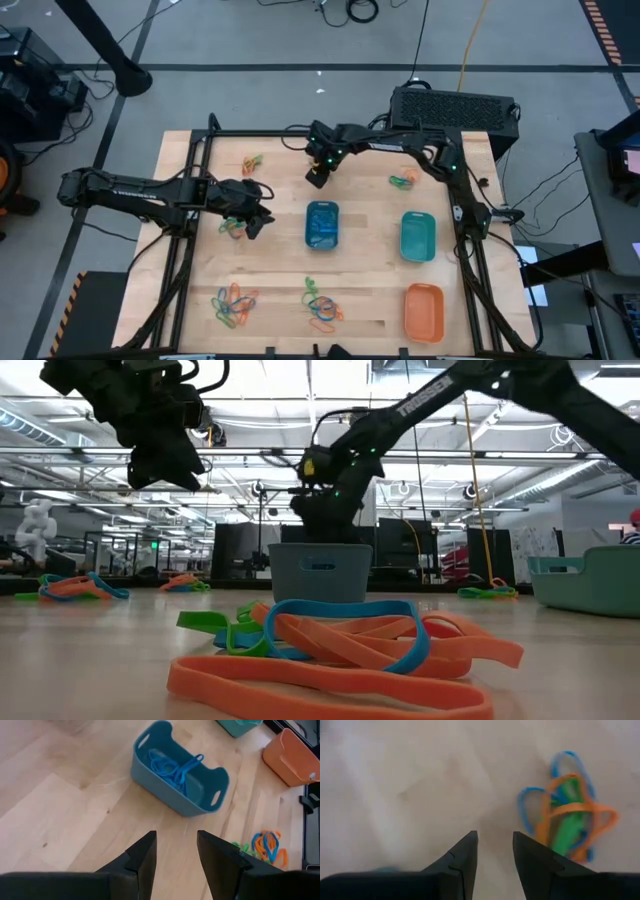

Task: Sort rubber bands into baskets
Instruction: Put the blue rubberband into the blue bin

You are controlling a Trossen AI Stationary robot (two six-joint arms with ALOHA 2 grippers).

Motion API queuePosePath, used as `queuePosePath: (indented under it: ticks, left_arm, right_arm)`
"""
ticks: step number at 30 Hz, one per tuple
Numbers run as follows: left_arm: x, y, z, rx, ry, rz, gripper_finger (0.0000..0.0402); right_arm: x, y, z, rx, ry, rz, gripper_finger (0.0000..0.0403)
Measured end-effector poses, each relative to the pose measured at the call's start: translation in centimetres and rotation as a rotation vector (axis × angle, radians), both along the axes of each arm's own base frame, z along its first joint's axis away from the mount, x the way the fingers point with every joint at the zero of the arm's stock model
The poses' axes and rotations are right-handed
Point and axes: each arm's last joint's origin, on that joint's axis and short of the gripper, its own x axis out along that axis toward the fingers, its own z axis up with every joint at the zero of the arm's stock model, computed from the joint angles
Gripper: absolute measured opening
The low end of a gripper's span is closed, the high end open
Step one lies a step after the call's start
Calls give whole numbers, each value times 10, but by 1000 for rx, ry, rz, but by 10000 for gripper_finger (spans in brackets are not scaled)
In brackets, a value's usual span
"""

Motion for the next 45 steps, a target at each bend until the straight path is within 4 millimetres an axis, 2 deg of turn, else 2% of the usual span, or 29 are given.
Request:
queuePosePath:
  ticks: [3, 9, 13, 17, 20, 23, 27, 31, 37, 45]
  left_arm:
    - [0, 0, 0, 3, 0, 4, 148]
    - [1, 0, 1, 5, -13, 6, 148]
    - [1, 0, 1, 5, -13, 7, 148]
    - [0, 0, 0, 5, -5, 6, 148]
    - [-4, 0, -4, 4, 64, 7, 148]
    - [-17, 0, -15, -14, 240, 24, 148]
    - [-36, -1, -25, -38, 466, 35, 148]
    - [-42, -1, -28, -21, 537, 46, 148]
    - [-33, 0, -36, 22, 563, 32, 148]
    - [-18, 0, -65, 56, 771, -18, 148]
  right_arm:
    - [8, -5, -4, -36, 45, -18, 116]
    - [23, -7, 8, -62, 6, -17, 109]
    - [25, -3, 7, -61, 12, -6, 102]
    - [24, 0, 15, -63, 6, 4, 98]
    - [22, 1, 14, -47, 21, -4, 98]
    - [22, 2, 14, 13, 12, -1, 98]
    - [29, 20, 14, 57, -12, 57, 98]
    - [42, 44, 16, 40, -61, 136, 98]
    - [55, 71, 18, 27, -108, 186, 98]
    - [56, 91, 17, 50, -67, 211, 98]
